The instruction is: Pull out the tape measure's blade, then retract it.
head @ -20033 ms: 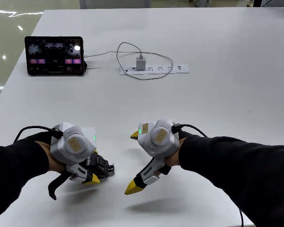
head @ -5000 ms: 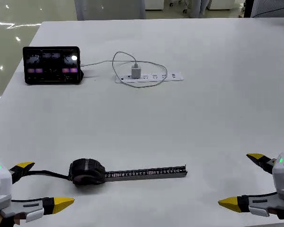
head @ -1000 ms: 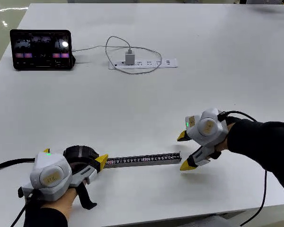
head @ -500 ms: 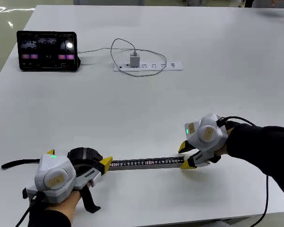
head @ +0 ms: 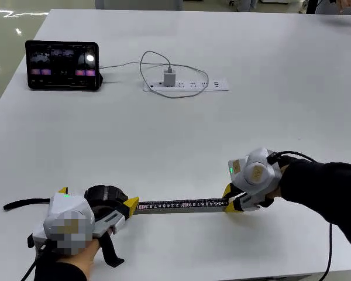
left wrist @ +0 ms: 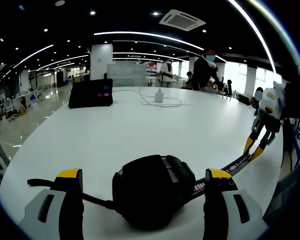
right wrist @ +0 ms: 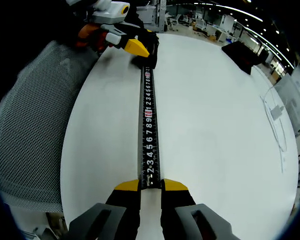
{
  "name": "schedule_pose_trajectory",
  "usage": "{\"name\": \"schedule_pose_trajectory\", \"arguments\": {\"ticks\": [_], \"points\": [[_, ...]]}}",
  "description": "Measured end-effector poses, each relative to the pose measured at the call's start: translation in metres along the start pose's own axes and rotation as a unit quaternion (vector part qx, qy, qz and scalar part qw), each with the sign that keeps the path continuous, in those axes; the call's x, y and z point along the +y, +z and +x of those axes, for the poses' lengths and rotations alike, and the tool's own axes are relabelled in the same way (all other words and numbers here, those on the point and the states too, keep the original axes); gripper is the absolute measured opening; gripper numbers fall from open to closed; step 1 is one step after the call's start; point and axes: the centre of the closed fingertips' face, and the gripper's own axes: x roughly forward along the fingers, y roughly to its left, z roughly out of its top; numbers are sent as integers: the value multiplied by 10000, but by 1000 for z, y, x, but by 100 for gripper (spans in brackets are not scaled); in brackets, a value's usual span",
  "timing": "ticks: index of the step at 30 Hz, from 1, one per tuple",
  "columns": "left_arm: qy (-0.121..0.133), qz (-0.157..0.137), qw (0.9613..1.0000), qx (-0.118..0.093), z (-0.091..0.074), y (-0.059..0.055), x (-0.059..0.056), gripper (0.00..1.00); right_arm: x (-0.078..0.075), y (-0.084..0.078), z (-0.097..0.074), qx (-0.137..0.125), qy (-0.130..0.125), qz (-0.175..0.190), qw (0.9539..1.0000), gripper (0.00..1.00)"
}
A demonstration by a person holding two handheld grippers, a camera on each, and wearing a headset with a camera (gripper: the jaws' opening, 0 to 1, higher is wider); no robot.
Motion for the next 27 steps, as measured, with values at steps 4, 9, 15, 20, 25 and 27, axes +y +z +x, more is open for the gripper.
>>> {"name": "schedule_pose_trajectory", "arguments": {"ticks": [4, 9, 15, 20, 25, 27], "points": [[28, -14, 10000, 17, 0, -1, 2, 96, -1, 1, 1, 217, 45, 226, 9995, 10], [-46, -186, 9997, 151, 0, -4, 0, 84, -1, 1, 2, 594, 53, 157, 9981, 10], [-108, -174, 9996, 206, 0, -2, -8, 75, -3, 0, 1, 578, 97, 293, 9979, 9], [-23, -175, 9988, 454, 1, -10, -6, 66, -2, 0, 1, 278, 22, 549, 9981, 9], [-35, -184, 9986, 492, 2, -9, -8, 63, -3, 1, 2, 235, 27, 544, 9982, 9], [-32, -169, 9985, 518, 2, -9, -8, 62, -3, 1, 2, 235, 47, 552, 9982, 9]]}}
